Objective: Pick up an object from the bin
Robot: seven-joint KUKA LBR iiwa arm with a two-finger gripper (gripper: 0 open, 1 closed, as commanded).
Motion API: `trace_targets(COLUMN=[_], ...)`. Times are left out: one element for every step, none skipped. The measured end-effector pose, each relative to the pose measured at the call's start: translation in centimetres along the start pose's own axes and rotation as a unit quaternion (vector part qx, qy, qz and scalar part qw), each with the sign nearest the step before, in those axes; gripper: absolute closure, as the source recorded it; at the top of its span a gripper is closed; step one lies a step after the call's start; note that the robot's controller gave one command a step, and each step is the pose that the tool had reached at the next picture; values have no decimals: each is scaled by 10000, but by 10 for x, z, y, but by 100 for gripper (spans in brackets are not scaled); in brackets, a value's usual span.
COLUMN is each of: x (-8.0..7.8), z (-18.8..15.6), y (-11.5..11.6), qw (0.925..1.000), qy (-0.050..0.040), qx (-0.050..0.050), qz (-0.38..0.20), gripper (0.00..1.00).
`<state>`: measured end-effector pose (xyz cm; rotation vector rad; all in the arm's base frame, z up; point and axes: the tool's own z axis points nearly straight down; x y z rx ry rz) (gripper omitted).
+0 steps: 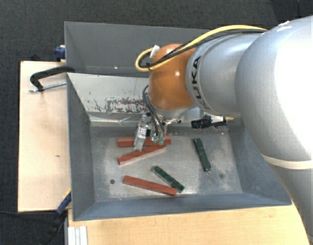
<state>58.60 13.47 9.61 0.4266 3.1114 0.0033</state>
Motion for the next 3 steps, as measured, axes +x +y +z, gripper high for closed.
trace_targets(x=[-1, -2, -3], z=[-20, -38, -51], y=[1, 1, 2], qw=[10000, 10000, 10000], qy=[-2, -16, -38], qx=[0, -7, -20], qz=[-4, -5, -6], gripper=[100, 100, 100])
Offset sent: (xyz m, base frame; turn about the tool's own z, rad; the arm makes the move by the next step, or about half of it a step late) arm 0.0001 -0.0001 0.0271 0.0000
